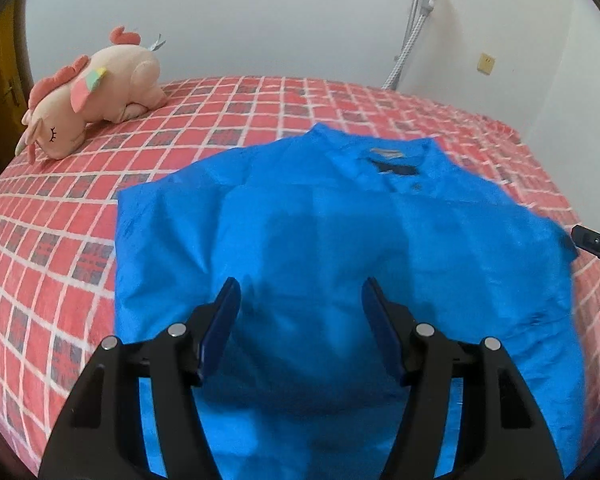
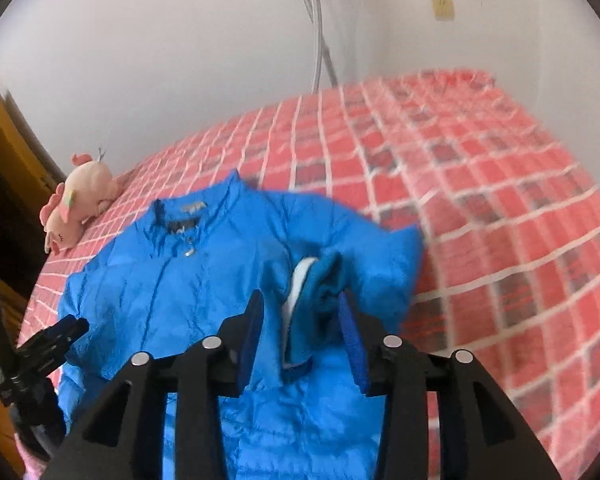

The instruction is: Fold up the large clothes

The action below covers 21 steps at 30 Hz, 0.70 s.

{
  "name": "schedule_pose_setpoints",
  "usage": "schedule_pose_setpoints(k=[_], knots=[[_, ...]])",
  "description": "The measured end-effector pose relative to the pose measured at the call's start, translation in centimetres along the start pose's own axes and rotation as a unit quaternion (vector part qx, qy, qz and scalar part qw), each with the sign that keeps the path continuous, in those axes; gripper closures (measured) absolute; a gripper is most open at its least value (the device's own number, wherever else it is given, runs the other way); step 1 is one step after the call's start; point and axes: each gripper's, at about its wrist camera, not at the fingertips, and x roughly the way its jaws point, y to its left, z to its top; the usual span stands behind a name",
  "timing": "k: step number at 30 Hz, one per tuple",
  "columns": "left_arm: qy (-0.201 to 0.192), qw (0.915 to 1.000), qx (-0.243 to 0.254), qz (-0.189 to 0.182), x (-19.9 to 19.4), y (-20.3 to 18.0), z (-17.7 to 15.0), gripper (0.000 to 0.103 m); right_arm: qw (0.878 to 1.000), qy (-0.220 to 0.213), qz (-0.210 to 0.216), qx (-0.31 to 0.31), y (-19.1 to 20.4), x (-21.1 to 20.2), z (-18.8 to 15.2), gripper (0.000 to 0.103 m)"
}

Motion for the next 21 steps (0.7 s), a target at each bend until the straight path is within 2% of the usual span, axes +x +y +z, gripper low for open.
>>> schedule_pose_setpoints(k=[4,7,9,13,17,21], knots=[[-0.018,0.9992,0.036,-0.005,-1.4,-3.0,-0.7,0.040,0.998,-0.001,0.018,-0.060,4.0,-1.0,-1.1,0.063],[-0.015,0.9982,0.058,0.004,-0.9,-4.1,-1.3,0.040,0.994,0.026,0.029,-0.100,6.5,0.3,-2.3,0.063],[-0.005,0.9980,0.062,0.015,0.1,-4.0,-1.5,0.040,0.992,0.042,0.018,-0.118,7.5,1.7,-3.1,0.063],[0.024,0.9979,0.056,0.023,2.1,-3.1,-1.8,0.040,0.989,0.073,-0.007,-0.125,7.6,4.0,-4.0,0.063],[0.030,0.9974,0.061,0.025,2.9,-2.8,-2.2,0.039,0.986,0.113,-0.016,-0.120,6.7,6.7,-5.0,0.065],[0.029,0.9967,0.068,0.032,3.4,-3.1,-2.7,0.039,0.985,0.116,-0.024,-0.127,6.8,7.7,-5.9,0.065]])
